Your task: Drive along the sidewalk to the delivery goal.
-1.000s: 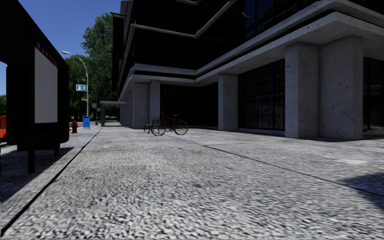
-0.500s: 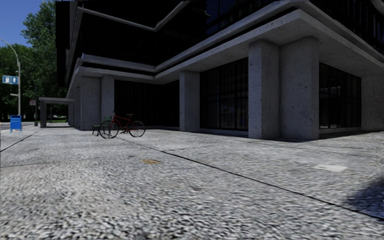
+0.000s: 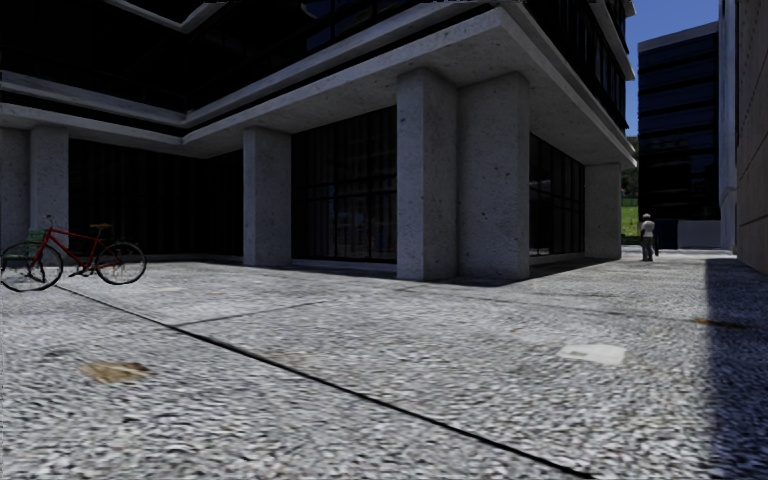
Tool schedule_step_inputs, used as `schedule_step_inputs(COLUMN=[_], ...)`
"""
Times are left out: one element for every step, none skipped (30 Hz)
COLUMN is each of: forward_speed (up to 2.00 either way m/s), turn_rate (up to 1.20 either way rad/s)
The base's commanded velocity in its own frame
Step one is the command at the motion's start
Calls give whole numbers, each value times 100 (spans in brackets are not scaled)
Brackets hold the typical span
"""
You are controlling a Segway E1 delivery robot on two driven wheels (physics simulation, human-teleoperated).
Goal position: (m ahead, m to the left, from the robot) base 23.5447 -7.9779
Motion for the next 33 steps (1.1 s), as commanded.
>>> schedule_step_inputs(forward_speed=[200, 200, 200, 200, 200, 200, 200, 200, 200, 200, 200, 200, 200, 200, 200, 200, 200, 200, 200, 200, 200, 200, 200, 200, 200, 200, 200, 200, 200, 200, 200, 200, 200], turn_rate=[-63, -63, -63, -63, -63, -63, -63, -63, -63, -63, -63, -63, -63, -63, -63, -63, -63, -63, -63, -63, -63, -63, -63, -63, -63, -63, -63, -63, -63, -63, -63, -63, -63])
